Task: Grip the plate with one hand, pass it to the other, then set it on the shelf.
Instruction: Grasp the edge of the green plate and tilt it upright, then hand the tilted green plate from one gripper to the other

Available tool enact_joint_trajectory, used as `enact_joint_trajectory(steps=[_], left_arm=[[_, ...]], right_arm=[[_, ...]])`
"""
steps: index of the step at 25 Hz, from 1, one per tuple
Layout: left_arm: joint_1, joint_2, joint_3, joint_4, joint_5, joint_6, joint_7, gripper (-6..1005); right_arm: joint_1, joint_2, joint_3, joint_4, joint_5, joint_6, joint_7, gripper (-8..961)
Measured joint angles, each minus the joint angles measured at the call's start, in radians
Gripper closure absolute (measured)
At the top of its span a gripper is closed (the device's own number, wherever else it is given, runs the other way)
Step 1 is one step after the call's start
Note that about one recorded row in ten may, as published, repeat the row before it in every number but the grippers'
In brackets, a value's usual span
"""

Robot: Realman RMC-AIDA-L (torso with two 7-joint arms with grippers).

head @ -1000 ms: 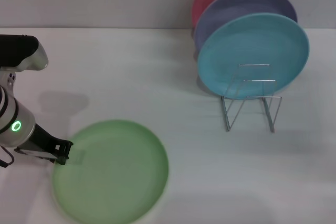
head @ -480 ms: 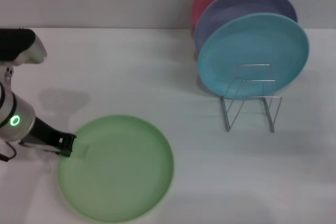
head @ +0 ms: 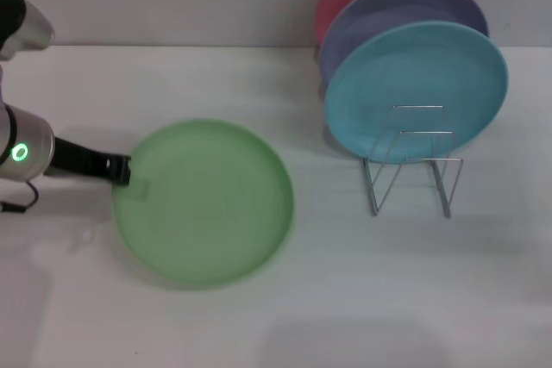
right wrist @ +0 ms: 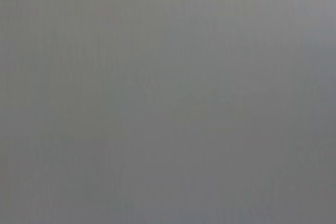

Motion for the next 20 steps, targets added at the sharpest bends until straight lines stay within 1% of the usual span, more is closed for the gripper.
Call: enact_joint_trajectory(steps=[2, 3, 6, 7, 8, 9, 10, 11, 12, 15, 16, 17, 18, 19, 20], left_arm=[[0.014, -0.001, -0.007, -0.001, -0.01, 0.061, 0.017, 962], [0.033, 0.0, -0.014, -0.003, -0.034, 0.132, 0.044, 962], [0.045, 0.0, -0.017, -0.003, -0.054, 0.17, 0.064, 963], [0.084, 0.0, -0.024, -0.005, -0.122, 0.271, 0.133, 963], [0.106, 0.001, -0.026, -0.006, -0.163, 0.32, 0.17, 963], [0.106, 0.001, -0.026, -0.006, -0.163, 0.32, 0.17, 963], [0.123, 0.001, -0.03, -0.007, -0.201, 0.356, 0.203, 963], [0.153, 0.001, -0.039, -0.012, -0.275, 0.412, 0.271, 963], [0.153, 0.001, -0.039, -0.012, -0.275, 0.412, 0.271, 963], [0.197, 0.001, -0.052, -0.035, -0.43, 0.492, 0.417, 963], [0.221, 0.0, -0.049, -0.063, -0.53, 0.542, 0.519, 963], [0.221, 0.0, -0.049, -0.063, -0.53, 0.542, 0.519, 963], [0.239, -0.002, -0.042, -0.101, -0.646, 0.593, 0.624, 963], [0.239, -0.002, -0.042, -0.101, -0.646, 0.593, 0.624, 963], [0.247, -0.003, -0.037, -0.126, -0.713, 0.621, 0.697, 963]], right_arm=[[-0.001, 0.002, 0.004, 0.0, 0.0, 0.0, -0.002, 224], [-0.002, 0.002, 0.004, 0.0, 0.0, 0.0, -0.003, 224], [-0.006, 0.003, 0.004, 0.0, 0.001, 0.001, -0.004, 224], [-0.007, 0.004, 0.004, 0.0, 0.001, 0.002, -0.004, 225], [-0.01, 0.006, 0.004, 0.0, 0.001, 0.002, -0.004, 225], [-0.01, 0.006, 0.004, 0.0, 0.001, 0.002, -0.004, 225], [-0.012, 0.007, 0.004, 0.0, 0.001, 0.002, -0.005, 225], [-0.015, 0.009, 0.004, 0.0, 0.001, 0.002, -0.005, 225], [-0.015, 0.009, 0.004, 0.0, 0.001, 0.002, -0.005, 225], [-0.021, 0.011, 0.002, -0.001, 0.0, 0.002, -0.007, 225], [-0.025, 0.013, 0.0, -0.001, -0.001, 0.002, -0.007, 225], [-0.025, 0.013, 0.0, -0.001, -0.001, 0.002, -0.007, 225], [-0.026, 0.014, -0.001, -0.001, -0.002, 0.002, -0.007, 226], [-0.029, 0.015, -0.002, -0.002, -0.003, 0.002, -0.007, 226], [-0.031, 0.015, -0.003, -0.002, -0.004, 0.001, -0.007, 226]])
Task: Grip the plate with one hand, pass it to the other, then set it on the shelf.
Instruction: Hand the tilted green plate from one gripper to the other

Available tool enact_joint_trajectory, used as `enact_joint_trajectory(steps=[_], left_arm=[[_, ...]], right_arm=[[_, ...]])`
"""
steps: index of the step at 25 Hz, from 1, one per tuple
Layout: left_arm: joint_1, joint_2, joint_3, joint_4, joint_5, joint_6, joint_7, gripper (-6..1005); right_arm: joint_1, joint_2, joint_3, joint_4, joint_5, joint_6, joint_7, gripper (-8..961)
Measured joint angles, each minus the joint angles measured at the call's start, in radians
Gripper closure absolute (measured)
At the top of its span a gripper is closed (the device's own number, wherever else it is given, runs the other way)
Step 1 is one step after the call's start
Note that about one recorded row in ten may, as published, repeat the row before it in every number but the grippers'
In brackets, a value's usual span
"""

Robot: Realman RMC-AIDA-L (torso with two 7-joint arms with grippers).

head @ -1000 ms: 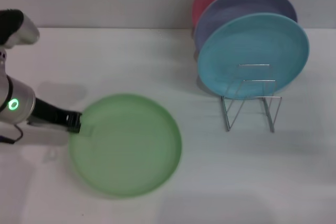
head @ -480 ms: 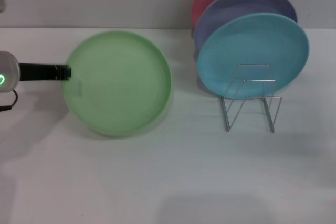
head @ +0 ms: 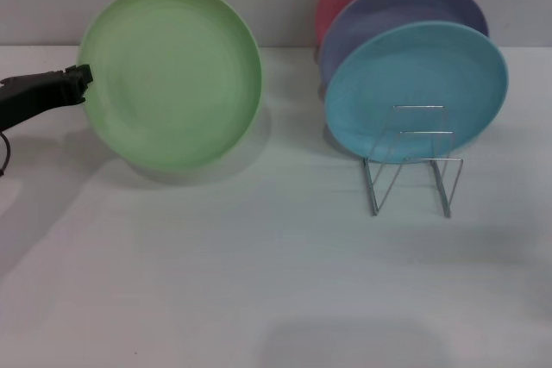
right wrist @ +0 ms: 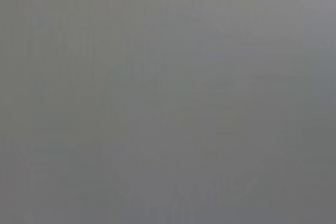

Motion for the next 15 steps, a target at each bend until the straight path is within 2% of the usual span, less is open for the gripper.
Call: enact_joint_trajectory(steps=[1, 2, 6, 10, 15], left_arm=[[0.006, -0.001, 0.005, -0.06, -0.145, 0.035, 0.137, 963], [0.006, -0.001, 0.005, -0.06, -0.145, 0.035, 0.137, 962], [-0.005, -0.002, 0.001, -0.184, -0.442, 0.05, 0.422, 962], [-0.016, -0.003, -0.001, -0.274, -0.68, 0.024, 0.676, 962], [-0.028, -0.003, -0.002, -0.359, -0.895, -0.043, 0.873, 962]], right_arm=[[-0.004, 0.001, -0.002, 0.0, -0.001, -0.003, 0.0, 226], [-0.004, 0.001, -0.002, 0.0, -0.001, -0.003, 0.0, 226], [-0.006, 0.003, -0.002, 0.001, -0.002, -0.004, -0.001, 224], [-0.006, 0.006, -0.002, 0.002, -0.002, 0.0, -0.001, 225], [-0.008, 0.009, -0.003, 0.001, -0.003, 0.0, -0.001, 226]])
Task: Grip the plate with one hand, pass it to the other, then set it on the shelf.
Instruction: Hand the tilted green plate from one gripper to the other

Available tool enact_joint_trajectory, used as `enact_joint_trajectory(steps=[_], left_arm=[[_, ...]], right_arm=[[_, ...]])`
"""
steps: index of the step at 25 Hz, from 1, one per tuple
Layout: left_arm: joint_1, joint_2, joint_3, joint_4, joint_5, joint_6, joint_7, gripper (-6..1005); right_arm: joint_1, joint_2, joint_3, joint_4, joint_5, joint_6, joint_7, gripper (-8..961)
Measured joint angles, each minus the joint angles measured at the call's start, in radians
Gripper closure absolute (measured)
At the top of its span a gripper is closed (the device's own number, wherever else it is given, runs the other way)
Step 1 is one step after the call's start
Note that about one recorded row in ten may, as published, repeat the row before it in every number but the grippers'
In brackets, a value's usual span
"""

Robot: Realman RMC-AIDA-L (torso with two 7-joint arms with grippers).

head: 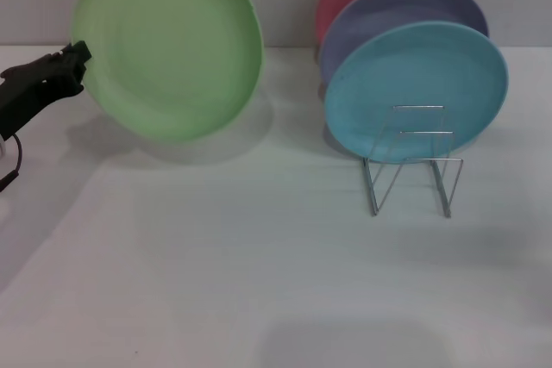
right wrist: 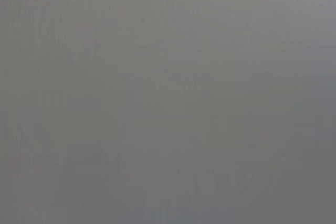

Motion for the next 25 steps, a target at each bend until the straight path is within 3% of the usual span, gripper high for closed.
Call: enact_joint_trajectory(steps=[10, 18, 25], left_arm=[[-0.018, 0.005, 0.003, -0.005, 0.017, 0.021, 0.042, 967], [-0.005, -0.003, 0.012, 0.118, 0.047, 0.122, 0.193, 967], [0.0, -0.004, 0.014, 0.185, 0.042, 0.118, 0.303, 966]], right_arm=[[-0.008, 0.001, 0.0, -0.001, -0.001, -0.005, 0.0, 224], [-0.005, -0.006, 0.0, -0.001, -0.001, -0.004, 0.0, 225], [0.001, -0.007, 0.0, -0.001, -0.001, 0.0, -0.004, 226]])
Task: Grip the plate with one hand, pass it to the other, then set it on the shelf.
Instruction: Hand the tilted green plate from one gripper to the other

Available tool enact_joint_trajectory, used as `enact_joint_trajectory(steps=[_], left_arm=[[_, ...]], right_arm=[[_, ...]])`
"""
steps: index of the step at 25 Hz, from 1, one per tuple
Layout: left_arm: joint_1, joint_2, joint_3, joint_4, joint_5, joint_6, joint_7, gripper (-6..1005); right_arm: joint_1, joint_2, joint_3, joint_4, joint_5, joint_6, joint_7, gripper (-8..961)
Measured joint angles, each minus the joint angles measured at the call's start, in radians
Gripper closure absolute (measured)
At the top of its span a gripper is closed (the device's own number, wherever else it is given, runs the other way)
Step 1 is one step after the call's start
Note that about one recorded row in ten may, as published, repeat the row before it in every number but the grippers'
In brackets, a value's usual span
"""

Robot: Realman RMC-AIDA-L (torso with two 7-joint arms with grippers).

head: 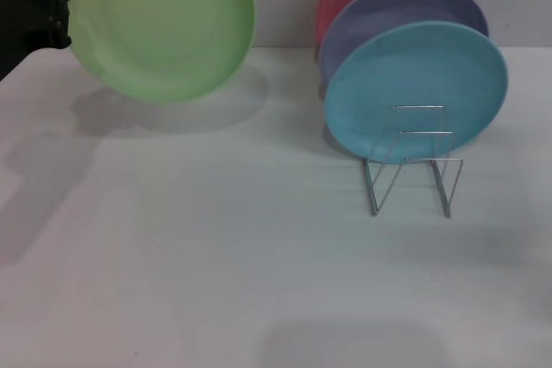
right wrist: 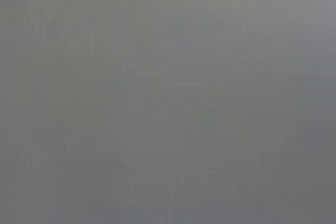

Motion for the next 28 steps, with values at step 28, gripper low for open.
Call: enact_joint_trajectory(steps=[28], left_arm=[[0.039, 0.003, 0.04, 0.085, -0.194, 0.066, 0.44, 967]], right_arm=[[-0.013, 0.013, 0.0, 0.0, 0.0, -0.005, -0.01, 225]])
